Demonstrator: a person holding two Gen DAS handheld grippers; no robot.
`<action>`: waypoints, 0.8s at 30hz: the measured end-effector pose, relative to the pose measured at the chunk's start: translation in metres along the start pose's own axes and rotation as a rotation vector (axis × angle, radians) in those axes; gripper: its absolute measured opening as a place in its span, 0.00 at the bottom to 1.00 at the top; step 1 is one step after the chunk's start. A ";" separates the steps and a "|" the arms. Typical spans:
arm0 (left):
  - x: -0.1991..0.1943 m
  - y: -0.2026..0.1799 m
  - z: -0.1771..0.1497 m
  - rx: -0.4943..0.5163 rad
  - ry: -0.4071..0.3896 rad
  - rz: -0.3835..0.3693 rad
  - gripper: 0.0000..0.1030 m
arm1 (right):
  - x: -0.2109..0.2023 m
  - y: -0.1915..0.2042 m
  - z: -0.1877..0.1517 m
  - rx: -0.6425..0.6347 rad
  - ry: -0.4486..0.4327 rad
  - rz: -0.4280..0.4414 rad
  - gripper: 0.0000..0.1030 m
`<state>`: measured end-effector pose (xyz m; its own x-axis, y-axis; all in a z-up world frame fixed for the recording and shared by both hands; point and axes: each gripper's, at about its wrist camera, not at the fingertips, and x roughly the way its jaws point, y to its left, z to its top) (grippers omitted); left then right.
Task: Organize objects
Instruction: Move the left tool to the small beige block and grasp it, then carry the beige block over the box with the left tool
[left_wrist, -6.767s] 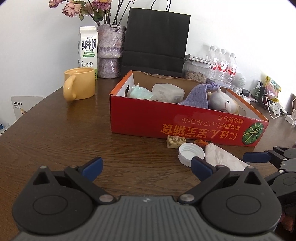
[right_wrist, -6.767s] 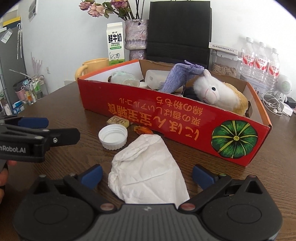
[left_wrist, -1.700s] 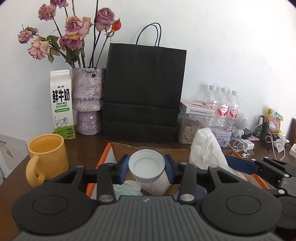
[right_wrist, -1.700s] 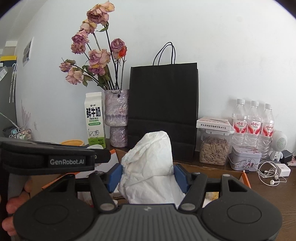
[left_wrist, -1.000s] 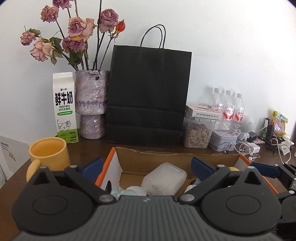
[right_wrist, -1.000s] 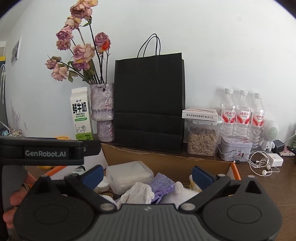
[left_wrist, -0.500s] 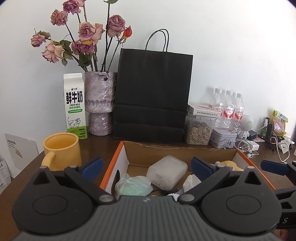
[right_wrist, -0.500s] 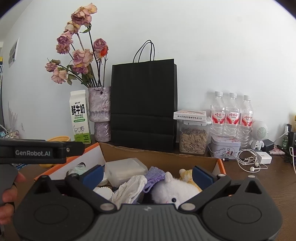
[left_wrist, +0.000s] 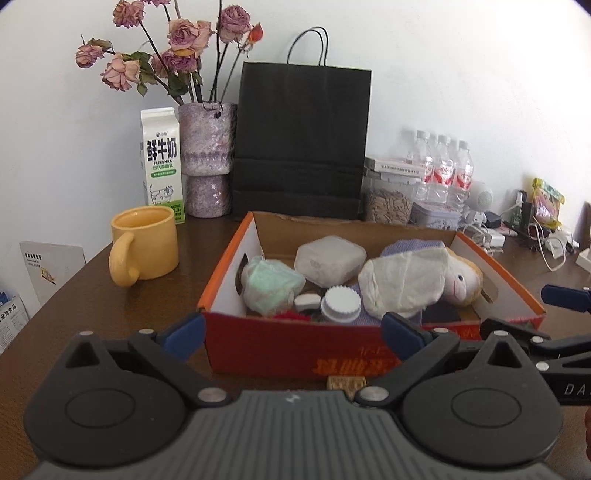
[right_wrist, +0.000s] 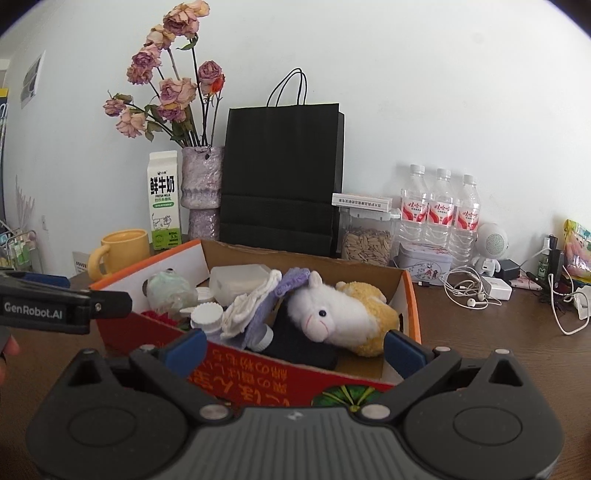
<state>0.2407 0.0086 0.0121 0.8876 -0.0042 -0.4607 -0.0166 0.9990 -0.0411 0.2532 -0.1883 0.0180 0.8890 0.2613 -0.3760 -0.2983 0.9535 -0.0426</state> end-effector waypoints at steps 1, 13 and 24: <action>0.001 -0.003 -0.005 0.013 0.019 -0.007 1.00 | -0.002 -0.001 -0.003 -0.001 0.007 -0.003 0.99; 0.036 -0.031 -0.026 0.040 0.154 -0.049 0.64 | -0.012 -0.010 -0.029 0.013 0.086 -0.028 0.99; 0.025 0.000 -0.023 -0.021 0.158 -0.034 0.29 | 0.021 0.034 -0.029 0.025 0.202 0.062 0.84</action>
<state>0.2523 0.0071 -0.0199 0.8045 -0.0469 -0.5921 0.0016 0.9970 -0.0768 0.2513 -0.1546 -0.0185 0.7805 0.2868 -0.5554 -0.3395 0.9406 0.0085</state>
